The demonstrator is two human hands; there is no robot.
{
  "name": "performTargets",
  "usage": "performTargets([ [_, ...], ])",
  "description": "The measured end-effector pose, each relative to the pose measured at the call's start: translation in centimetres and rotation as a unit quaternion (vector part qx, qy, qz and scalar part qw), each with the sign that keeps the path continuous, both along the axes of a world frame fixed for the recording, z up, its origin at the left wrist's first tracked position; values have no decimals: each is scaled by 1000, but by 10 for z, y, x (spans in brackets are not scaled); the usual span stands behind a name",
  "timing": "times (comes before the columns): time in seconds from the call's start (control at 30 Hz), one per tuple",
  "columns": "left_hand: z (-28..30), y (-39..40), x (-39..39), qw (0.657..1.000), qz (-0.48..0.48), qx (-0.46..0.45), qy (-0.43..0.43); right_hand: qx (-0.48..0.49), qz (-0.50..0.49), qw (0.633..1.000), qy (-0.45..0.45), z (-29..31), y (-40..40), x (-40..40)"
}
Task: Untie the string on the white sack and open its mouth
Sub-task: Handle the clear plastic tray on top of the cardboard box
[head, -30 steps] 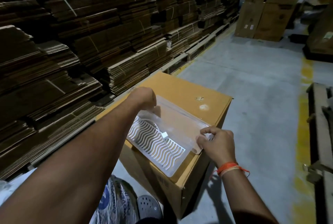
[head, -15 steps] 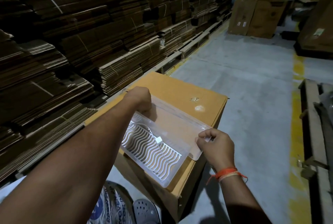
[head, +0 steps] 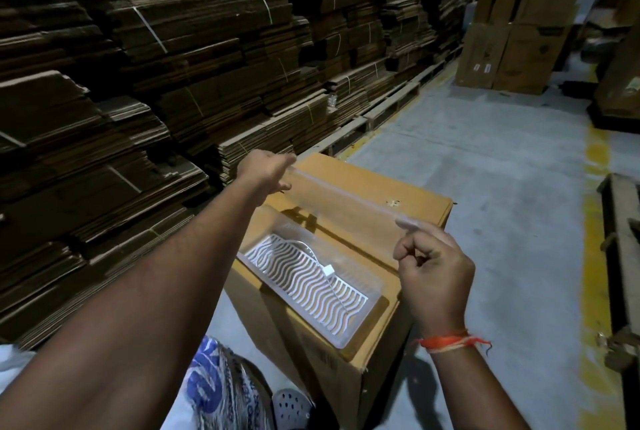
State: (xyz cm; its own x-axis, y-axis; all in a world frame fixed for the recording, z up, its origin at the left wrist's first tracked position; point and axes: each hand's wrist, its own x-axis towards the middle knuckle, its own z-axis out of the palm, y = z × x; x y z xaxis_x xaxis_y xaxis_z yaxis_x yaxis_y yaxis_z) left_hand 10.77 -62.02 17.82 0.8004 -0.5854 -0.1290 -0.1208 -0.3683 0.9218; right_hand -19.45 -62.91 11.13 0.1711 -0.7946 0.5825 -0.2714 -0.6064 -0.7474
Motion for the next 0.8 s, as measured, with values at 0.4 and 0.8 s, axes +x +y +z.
performTargets([
  [0.4,0,55,3,996,40,-12,76,-6,109,992,-59,-1,41,-9],
  [0.8,-19,96,14,986,25,-65,152,365,59,915,-161,-15,52,-7],
])
